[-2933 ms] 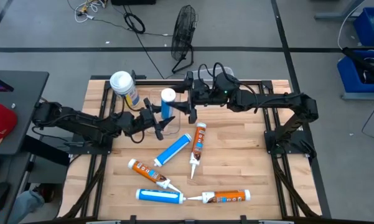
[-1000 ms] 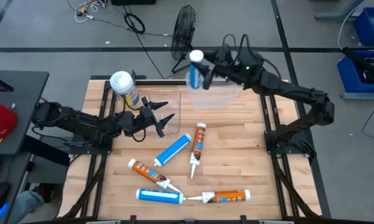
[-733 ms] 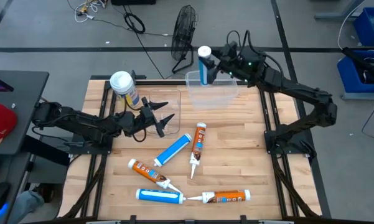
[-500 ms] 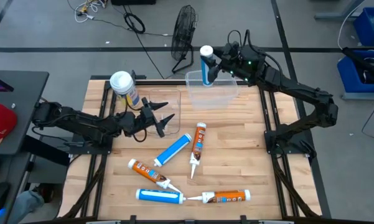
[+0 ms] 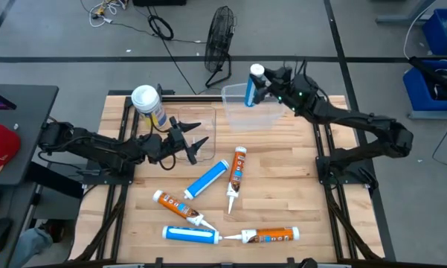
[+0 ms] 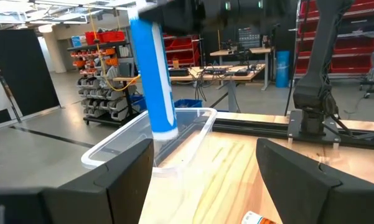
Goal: Pick & place silicon tubes, Sealant and Lysol wipes
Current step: Put the right blue sealant into the white bin
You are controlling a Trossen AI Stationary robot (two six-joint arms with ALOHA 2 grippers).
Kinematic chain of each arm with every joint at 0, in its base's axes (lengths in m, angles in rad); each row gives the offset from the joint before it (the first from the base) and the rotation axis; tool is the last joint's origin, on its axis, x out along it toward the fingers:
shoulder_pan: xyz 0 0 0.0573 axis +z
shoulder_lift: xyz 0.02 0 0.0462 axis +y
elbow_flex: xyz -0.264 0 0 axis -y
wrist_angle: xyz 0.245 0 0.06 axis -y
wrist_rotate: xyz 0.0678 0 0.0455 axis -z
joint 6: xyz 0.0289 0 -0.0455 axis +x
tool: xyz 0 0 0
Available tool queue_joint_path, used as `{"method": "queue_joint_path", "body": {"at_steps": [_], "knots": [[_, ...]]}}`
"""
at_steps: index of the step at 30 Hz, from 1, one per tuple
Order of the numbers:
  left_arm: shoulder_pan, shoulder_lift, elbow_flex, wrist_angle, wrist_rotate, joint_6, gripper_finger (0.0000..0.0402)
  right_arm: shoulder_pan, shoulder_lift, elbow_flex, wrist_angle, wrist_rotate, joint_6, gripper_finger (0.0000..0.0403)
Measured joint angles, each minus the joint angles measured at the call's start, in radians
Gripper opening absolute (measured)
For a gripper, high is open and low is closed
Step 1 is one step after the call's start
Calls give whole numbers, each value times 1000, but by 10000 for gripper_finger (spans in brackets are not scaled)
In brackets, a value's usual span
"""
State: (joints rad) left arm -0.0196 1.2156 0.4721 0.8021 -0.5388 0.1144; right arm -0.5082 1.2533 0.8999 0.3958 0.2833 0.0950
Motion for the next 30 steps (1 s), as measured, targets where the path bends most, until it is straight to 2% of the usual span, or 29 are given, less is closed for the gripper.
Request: {"method": "queue_joint_path", "body": {"at_steps": [9,25,30], "knots": [[0,0,0,0,0,-6,288,-35,11,-183,196,147,-4,210],[0,0,0,0,0,-7,288,-81,190,-216,378,143,2,210],[0,0,0,-2,0,-6,288,-103,230,-216,374,147,11,210]]}}
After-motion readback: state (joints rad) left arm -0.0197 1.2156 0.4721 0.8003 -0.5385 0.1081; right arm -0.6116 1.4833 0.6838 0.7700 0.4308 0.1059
